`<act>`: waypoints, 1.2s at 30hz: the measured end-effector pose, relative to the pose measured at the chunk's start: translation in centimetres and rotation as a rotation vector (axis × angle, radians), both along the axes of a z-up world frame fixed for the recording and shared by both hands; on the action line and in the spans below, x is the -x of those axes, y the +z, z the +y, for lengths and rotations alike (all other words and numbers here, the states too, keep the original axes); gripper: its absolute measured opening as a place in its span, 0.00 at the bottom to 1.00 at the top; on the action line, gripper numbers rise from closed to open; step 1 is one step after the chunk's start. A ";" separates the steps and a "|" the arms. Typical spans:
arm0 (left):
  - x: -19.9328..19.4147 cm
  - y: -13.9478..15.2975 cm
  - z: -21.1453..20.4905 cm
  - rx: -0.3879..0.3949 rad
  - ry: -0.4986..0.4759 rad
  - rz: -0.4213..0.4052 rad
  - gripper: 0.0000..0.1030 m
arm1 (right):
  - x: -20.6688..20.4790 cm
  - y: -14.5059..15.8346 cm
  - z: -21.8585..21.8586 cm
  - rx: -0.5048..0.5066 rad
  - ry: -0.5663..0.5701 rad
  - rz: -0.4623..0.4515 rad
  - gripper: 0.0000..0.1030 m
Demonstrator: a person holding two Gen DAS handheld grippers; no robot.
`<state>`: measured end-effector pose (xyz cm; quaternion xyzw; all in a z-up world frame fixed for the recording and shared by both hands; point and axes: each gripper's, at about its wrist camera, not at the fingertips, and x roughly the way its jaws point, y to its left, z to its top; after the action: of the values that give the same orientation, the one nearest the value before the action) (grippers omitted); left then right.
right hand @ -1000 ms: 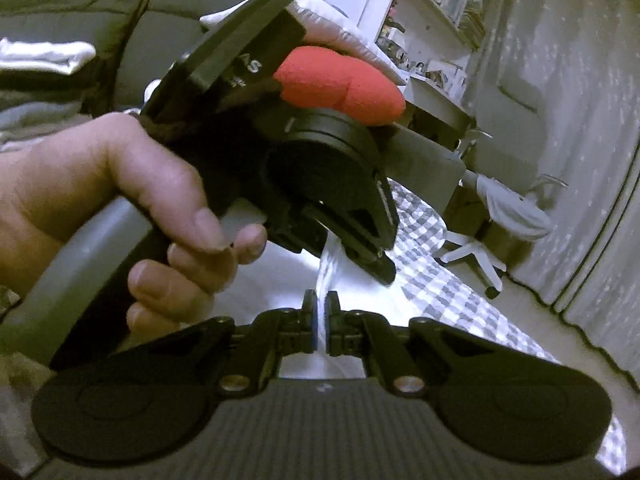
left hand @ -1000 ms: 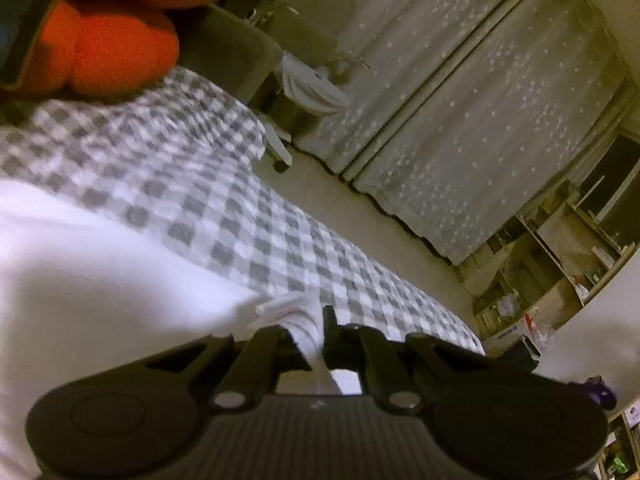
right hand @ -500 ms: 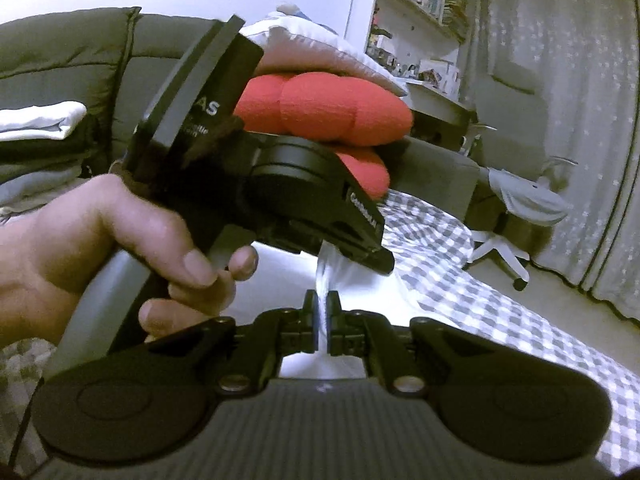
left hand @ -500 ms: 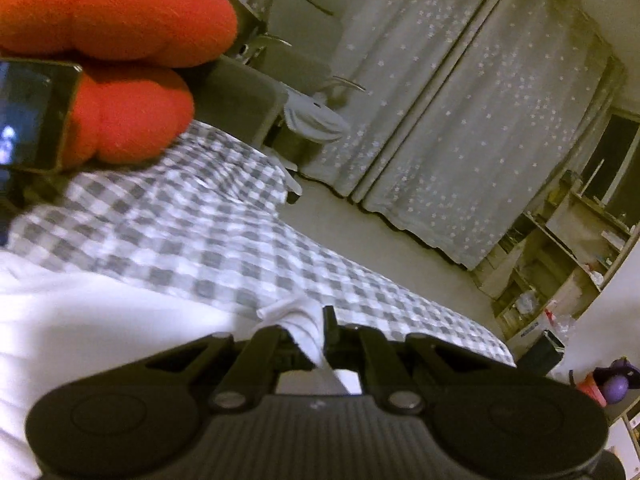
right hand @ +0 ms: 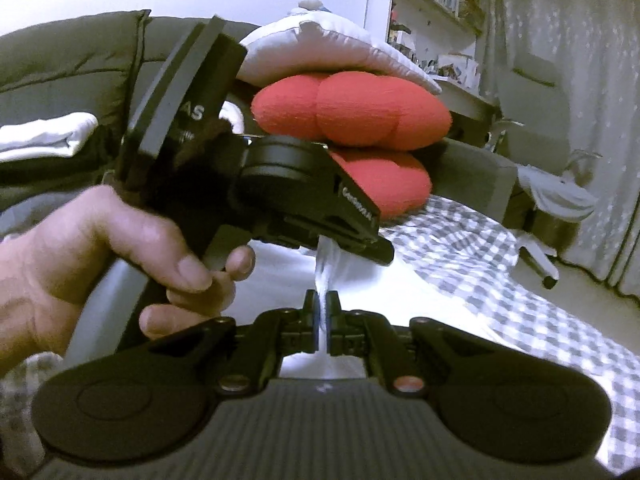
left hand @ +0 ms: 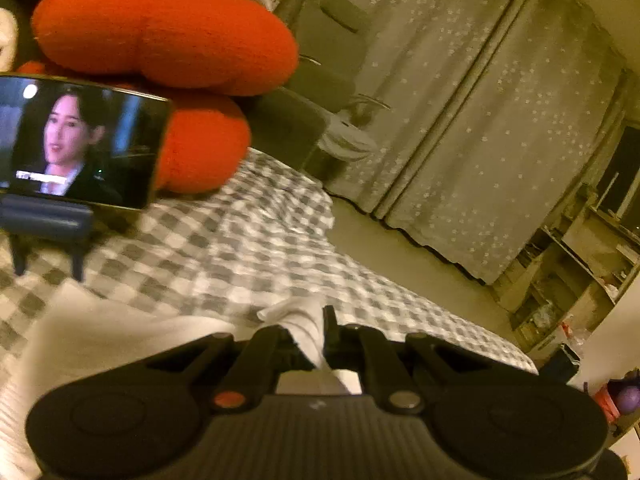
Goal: Fold clothes
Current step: 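Carry the garment end with both tools toward the cushions and phone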
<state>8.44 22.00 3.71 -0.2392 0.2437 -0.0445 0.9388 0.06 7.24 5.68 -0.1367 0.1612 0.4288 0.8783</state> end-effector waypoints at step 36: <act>2.8 -2.8 8.9 0.012 0.099 0.062 0.02 | 1.6 -2.0 8.4 0.035 0.119 0.069 0.03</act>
<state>5.65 30.86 0.92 -0.2580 0.2601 0.0080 0.9304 -1.50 15.60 3.64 -0.1465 0.1906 0.4818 0.8427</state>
